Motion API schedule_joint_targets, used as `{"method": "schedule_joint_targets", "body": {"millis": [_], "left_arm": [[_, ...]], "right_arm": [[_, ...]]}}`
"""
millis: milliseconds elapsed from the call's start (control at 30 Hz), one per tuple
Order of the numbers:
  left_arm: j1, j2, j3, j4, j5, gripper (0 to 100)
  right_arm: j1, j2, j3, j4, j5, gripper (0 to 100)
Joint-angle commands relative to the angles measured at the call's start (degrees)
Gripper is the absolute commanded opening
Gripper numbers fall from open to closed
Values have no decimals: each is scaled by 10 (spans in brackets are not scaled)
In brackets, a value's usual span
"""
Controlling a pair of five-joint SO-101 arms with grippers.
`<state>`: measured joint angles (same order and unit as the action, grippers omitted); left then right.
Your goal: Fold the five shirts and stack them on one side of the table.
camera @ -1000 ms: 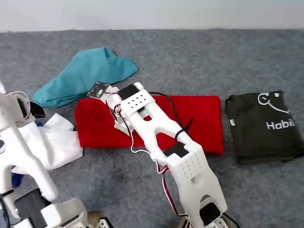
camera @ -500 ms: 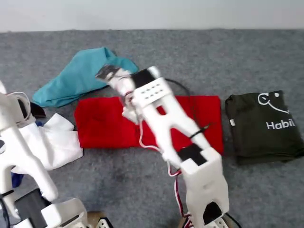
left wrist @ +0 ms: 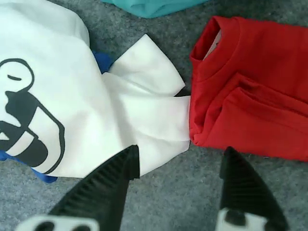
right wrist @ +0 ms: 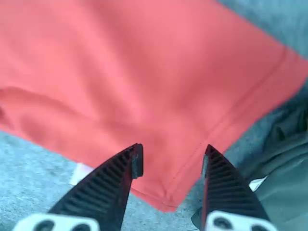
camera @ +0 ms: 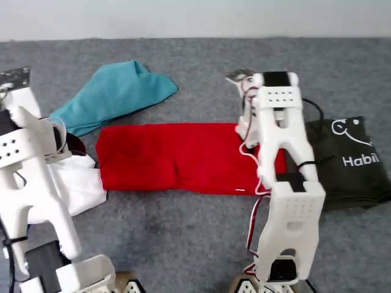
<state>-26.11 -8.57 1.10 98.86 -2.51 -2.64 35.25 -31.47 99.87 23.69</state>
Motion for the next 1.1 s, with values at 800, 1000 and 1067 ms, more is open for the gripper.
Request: {"method": "schedule_joint_targets", "body": {"millis": [800,1000,1067], "left_arm": [[11,-18,-1,3,-9,272],[11,-18,-1,3,-9,272],[11,-18,-1,3,-9,272]], "right_arm": [[100,88,-25,-49,-2,205],[73,119,-25,-50,-4,204],[59,126,-25,-50,-3,204]]}}
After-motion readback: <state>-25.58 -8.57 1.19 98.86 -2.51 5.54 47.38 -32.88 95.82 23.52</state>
